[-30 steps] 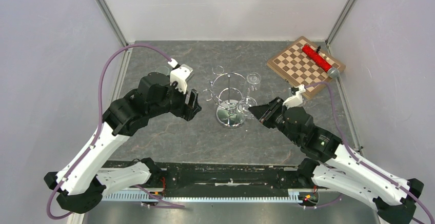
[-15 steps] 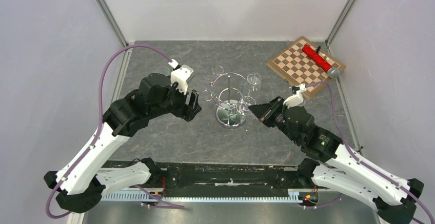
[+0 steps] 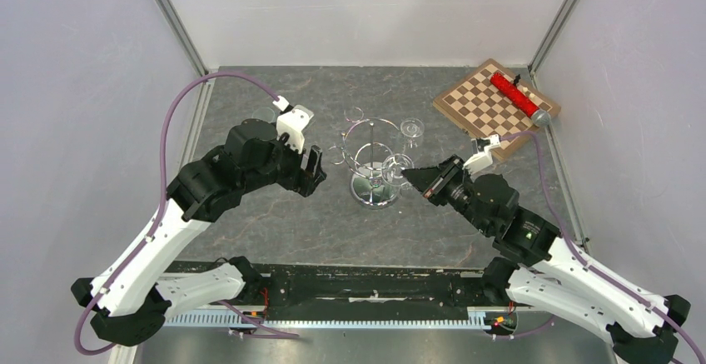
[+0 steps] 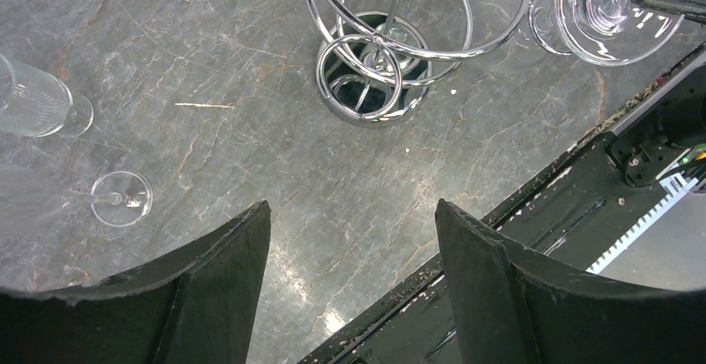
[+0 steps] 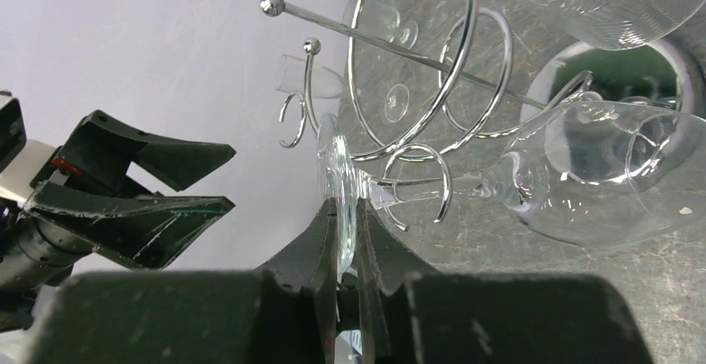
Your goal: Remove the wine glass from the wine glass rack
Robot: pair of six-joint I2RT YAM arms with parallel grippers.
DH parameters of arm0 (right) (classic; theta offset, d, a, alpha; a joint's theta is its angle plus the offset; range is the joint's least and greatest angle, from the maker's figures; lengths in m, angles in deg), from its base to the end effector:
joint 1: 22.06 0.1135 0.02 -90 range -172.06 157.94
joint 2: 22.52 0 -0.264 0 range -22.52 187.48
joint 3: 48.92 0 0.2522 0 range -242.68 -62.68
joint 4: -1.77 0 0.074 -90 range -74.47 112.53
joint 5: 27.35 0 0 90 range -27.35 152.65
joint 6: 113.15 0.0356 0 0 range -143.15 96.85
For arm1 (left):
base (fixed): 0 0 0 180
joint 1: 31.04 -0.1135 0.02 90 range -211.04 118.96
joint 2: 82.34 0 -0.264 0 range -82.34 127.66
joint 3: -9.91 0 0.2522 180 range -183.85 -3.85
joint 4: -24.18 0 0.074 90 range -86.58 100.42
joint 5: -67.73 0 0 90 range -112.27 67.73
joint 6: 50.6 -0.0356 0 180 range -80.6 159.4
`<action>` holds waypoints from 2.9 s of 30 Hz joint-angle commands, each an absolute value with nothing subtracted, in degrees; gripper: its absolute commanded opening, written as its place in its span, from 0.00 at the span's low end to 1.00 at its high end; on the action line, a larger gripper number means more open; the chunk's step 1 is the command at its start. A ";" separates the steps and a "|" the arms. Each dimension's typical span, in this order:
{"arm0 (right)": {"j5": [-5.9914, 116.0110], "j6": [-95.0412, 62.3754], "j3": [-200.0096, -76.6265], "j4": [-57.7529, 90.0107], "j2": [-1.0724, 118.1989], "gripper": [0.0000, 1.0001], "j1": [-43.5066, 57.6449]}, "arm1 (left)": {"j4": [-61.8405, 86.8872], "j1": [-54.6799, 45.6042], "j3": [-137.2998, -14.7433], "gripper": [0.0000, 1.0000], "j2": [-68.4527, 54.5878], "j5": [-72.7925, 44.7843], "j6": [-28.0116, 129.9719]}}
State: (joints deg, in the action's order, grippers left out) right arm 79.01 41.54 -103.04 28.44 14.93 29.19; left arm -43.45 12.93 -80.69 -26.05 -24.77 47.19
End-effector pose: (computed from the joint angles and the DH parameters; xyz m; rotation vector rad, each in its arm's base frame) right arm 0.1070 0.1174 0.3276 0.4480 1.8523 1.2017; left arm 0.1258 -0.1192 0.4151 0.6556 2.0899 -0.4726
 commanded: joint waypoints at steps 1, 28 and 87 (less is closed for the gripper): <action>75.93 40.45 -102.84 20.47 14.21 0.00 29.07 | -42.49 13.22 -81.37 0.79 -26.02 -24.23 43.50; 64.95 24.98 -100.87 22.43 5.96 0.00 29.09 | -39.50 13.13 -82.88 0.85 -23.60 -11.43 55.70; 45.23 -31.22 -105.88 6.96 20.81 0.00 47.90 | -11.99 13.18 -47.13 0.79 -41.16 8.43 100.82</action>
